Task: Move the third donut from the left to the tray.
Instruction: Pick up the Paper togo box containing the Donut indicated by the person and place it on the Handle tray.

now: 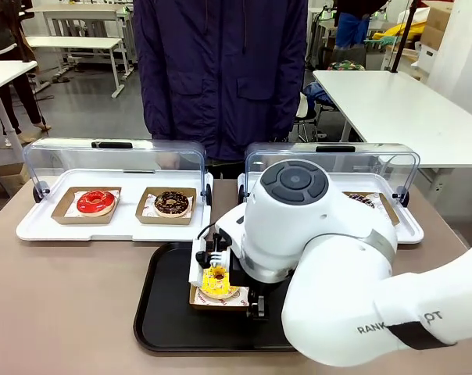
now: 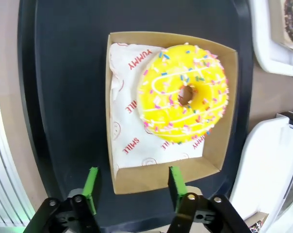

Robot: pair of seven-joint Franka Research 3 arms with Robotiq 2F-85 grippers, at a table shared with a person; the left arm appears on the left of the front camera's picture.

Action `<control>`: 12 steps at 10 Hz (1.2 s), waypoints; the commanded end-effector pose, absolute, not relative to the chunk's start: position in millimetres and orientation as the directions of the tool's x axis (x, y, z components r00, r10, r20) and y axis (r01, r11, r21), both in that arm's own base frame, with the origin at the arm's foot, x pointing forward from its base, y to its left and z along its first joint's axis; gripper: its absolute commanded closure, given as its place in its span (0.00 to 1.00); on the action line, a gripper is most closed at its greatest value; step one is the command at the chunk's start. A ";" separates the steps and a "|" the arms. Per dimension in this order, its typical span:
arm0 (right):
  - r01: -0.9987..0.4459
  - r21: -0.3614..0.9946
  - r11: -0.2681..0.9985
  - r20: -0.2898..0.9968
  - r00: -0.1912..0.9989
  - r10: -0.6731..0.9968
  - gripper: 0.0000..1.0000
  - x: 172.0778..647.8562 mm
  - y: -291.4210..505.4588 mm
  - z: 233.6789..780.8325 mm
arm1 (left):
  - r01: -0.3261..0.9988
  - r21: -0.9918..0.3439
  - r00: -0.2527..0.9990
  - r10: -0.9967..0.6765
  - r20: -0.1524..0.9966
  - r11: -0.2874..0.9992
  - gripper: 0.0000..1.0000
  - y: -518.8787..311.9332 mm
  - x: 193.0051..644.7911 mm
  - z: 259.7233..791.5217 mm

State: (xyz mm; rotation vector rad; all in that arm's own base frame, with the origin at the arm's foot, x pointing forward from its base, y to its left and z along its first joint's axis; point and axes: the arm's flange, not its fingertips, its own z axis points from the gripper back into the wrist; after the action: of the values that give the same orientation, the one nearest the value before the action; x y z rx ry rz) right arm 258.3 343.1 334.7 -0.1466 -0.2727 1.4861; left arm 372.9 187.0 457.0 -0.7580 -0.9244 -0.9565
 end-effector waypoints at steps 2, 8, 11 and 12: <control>-0.967 -0.246 0.070 0.098 0.048 0.994 0.00 240.2 309.4 376.3 | 0.914 -0.126 0.264 -0.331 0.906 0.385 0.00 186.3 372.2 459.5; -0.965 -0.255 0.065 0.133 0.032 0.991 0.00 250.5 330.3 391.1 | 0.914 -0.126 0.264 -0.331 0.906 0.385 0.00 186.3 372.2 459.5; -0.965 -0.255 0.065 0.133 0.032 0.991 0.00 250.5 330.3 391.1 | 0.914 -0.126 0.264 -0.331 0.906 0.385 0.00 186.3 372.2 459.5; -0.965 -0.255 0.065 0.133 0.032 0.991 0.00 250.5 330.3 391.1 | 0.914 -0.126 0.264 -0.331 0.906 0.385 0.00 186.3 372.2 459.5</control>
State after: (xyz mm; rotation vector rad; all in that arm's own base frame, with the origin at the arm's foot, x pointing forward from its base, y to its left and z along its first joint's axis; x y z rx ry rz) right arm 251.7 327.2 393.2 -0.0732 -0.2925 1.5333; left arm 372.9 187.0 457.1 -0.7579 -0.9245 -0.9565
